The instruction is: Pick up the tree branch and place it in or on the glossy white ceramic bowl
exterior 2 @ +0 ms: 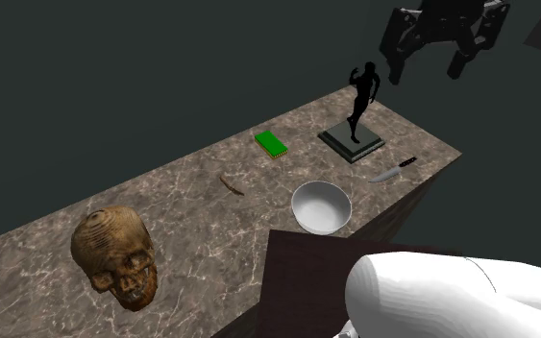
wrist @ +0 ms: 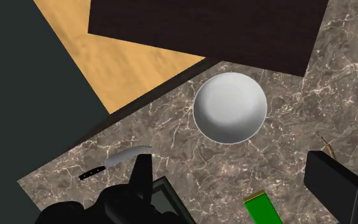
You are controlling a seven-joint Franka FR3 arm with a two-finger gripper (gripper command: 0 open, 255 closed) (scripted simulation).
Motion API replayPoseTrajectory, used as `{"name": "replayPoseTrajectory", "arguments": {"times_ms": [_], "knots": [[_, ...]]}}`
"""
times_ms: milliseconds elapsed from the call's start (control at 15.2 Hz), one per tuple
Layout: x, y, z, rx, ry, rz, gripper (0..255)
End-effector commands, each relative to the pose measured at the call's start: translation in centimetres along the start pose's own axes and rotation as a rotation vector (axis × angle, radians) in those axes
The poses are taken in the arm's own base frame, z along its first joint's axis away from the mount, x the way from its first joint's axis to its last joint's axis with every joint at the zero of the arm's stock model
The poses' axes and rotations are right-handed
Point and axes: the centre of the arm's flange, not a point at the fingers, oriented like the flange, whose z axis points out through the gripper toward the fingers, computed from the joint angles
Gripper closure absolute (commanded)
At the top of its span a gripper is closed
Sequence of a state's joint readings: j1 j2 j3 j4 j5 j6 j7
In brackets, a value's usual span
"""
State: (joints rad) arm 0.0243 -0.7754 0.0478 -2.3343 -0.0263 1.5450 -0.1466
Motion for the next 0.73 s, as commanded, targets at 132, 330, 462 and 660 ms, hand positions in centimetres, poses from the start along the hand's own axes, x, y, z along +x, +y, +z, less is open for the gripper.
{"name": "replayPoseTrajectory", "arguments": {"times_ms": [132,330,462,660], "knots": [[1.4,-1.4,1.8,-0.002,-0.002,-0.024,0],[3.5,-3.7,4.4,-0.006,-0.006,-0.061,0],[4.8,-5.2,6.2,-0.008,-0.008,-0.085,0],[6.7,-7.5,8.9,-0.012,-0.012,-0.122,0]]}}
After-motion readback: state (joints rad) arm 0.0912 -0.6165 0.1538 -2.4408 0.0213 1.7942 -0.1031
